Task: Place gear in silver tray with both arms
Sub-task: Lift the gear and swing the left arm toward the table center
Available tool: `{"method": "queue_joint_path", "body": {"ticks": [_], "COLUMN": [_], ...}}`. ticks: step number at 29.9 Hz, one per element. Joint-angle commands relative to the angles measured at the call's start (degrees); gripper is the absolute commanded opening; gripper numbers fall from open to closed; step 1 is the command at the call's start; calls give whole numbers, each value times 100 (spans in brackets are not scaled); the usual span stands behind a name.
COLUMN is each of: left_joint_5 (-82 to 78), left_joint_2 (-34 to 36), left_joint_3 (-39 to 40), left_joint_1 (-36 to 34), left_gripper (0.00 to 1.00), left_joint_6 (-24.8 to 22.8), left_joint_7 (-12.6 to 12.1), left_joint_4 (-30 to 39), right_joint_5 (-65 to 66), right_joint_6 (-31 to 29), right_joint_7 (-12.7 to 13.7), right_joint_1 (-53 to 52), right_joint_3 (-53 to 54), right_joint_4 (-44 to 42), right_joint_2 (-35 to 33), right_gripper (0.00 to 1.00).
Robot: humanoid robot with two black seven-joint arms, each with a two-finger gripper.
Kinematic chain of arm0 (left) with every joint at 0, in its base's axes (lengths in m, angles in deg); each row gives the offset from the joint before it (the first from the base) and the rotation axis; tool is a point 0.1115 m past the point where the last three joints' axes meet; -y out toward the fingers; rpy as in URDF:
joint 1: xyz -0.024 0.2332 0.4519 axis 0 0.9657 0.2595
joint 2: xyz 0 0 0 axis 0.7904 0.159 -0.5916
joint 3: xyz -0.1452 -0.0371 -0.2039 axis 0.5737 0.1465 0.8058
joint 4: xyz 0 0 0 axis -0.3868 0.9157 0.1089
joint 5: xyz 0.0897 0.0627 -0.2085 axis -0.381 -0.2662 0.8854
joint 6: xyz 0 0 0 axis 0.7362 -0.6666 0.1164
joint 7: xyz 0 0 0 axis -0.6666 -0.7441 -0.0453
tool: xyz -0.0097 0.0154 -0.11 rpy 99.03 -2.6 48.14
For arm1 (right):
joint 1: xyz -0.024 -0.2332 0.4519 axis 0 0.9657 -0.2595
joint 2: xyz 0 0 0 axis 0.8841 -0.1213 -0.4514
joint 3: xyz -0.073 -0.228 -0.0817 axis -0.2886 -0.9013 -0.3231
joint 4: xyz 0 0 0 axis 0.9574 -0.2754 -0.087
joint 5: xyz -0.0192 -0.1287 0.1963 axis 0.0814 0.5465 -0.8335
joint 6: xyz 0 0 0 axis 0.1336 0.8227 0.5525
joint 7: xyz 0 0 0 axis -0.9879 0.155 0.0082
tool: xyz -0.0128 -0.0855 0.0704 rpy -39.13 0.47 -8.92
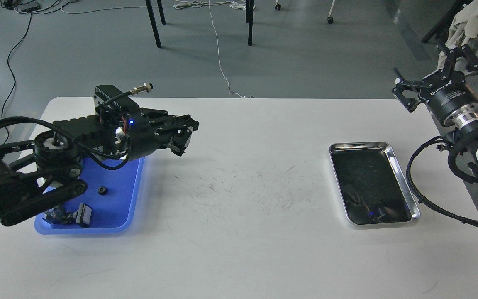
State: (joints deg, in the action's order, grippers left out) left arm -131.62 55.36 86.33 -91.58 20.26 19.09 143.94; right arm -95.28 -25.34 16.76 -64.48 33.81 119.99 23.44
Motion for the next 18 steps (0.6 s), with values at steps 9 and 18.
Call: {"method": "queue_joint_path", "body": {"ticks": [9, 18], "left_joint_5": [-427, -418], "left_joint_2": [-3130, -3483], "left_joint_3": [-25, -25], "left_joint_1": [555, 854], "left_gripper": [12, 12], "left_joint_6": [459, 1356], "left_joint_7": [-152, 33], "left_joint_4": [-1512, -2956], "right_joint_5": [9, 9], "right_joint_6": [181, 190], "right_joint_7": [13, 4], "right_joint_1": [-100, -223], "right_joint_3": [-42, -139], "right_joint_4": [-7, -7], "right_joint_2": [4, -13], "right_gripper": [99, 99]}}
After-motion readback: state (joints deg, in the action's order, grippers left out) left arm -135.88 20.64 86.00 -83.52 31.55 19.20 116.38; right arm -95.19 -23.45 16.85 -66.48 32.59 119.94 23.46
